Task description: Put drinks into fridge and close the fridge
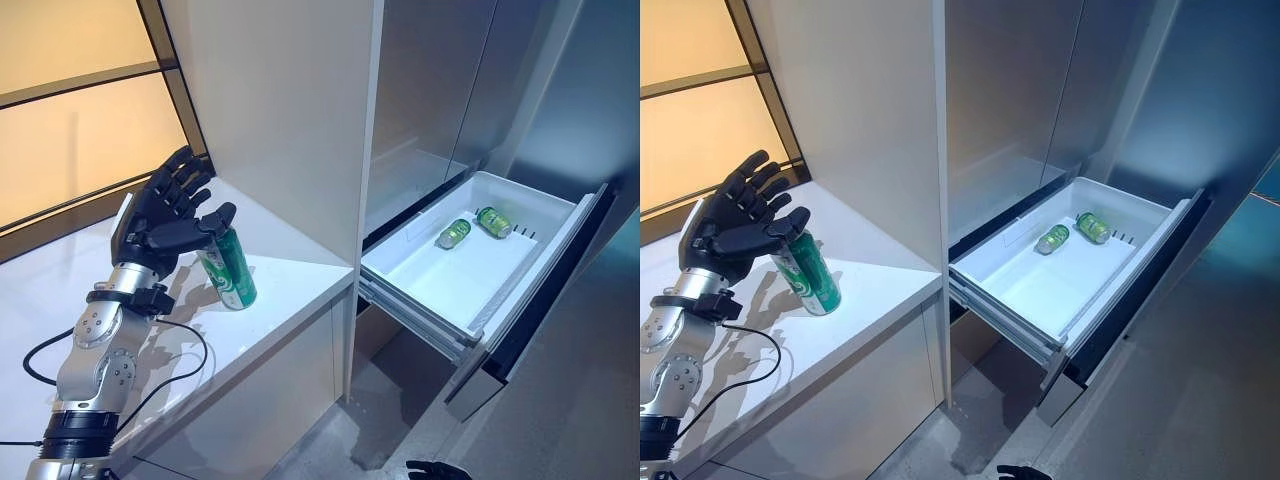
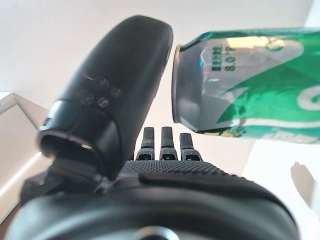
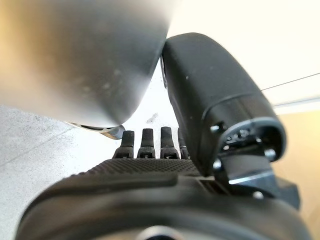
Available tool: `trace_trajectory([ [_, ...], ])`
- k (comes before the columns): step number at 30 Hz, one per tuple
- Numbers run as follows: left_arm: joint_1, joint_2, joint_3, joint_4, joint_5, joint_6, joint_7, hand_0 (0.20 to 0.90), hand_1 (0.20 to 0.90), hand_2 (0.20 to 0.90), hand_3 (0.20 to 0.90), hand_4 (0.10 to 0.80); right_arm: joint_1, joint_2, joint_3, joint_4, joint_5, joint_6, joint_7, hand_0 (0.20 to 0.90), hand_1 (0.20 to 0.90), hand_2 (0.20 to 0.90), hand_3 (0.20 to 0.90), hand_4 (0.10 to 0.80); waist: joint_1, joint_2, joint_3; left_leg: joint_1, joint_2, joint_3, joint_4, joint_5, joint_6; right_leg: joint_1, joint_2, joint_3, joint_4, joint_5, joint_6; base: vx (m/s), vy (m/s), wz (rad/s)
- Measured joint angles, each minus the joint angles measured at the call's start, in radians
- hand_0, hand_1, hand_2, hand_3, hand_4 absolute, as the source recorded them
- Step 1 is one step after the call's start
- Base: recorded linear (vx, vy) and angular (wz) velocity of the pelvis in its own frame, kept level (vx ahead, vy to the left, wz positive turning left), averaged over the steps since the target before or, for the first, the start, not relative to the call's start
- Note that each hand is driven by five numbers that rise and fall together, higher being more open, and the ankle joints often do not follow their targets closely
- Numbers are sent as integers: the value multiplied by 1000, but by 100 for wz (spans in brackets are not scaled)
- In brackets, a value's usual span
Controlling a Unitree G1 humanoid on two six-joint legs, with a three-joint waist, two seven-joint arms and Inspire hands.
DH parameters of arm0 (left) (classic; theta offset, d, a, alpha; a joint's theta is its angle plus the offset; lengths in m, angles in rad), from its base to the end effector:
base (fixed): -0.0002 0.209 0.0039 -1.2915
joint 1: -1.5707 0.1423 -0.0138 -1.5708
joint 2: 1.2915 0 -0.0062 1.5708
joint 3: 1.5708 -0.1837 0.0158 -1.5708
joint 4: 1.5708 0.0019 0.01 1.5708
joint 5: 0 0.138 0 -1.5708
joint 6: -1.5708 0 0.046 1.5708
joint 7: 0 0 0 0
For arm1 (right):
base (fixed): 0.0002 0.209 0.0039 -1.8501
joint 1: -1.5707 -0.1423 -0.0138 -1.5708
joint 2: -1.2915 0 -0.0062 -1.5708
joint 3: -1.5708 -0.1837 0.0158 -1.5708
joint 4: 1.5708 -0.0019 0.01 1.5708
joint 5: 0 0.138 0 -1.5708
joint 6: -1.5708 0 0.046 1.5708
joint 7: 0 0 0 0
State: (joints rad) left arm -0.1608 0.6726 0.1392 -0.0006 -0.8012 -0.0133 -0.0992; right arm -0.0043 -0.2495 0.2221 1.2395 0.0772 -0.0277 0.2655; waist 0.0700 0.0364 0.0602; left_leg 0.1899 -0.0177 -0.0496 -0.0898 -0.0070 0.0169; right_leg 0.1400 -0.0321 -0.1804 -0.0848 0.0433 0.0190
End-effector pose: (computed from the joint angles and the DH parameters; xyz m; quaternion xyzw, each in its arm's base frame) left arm 0.2275 0.2799 0.1390 -0.0623 -0.1320 -0.0245 0.9890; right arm 0.0717 -0.2230 -0.1158 -0.0574 0.5841 0.1044 0.8029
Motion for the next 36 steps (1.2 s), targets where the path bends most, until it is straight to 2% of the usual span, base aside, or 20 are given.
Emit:
trace_trajectory([
  [25, 0, 5, -1, 0, 4, 31, -85, 900, 900, 900, 900, 800, -5, -1, 0, -1, 0, 1, 0, 900, 900, 900, 900, 800, -14, 3, 0, 1, 2, 11, 0, 0, 0, -4, 3, 14, 0, 3, -2, -2, 0, -1],
  [36, 0, 5, -1, 0, 86, 32, -84, 900, 900, 900, 900, 800, -5, -4, 0, -2, 0, 5, 0, 900, 900, 900, 900, 800, -6, 7, 2, 1, 2, 10, 0, 0, 0, -4, 3, 13, 0, 3, -2, 0, 0, 0],
])
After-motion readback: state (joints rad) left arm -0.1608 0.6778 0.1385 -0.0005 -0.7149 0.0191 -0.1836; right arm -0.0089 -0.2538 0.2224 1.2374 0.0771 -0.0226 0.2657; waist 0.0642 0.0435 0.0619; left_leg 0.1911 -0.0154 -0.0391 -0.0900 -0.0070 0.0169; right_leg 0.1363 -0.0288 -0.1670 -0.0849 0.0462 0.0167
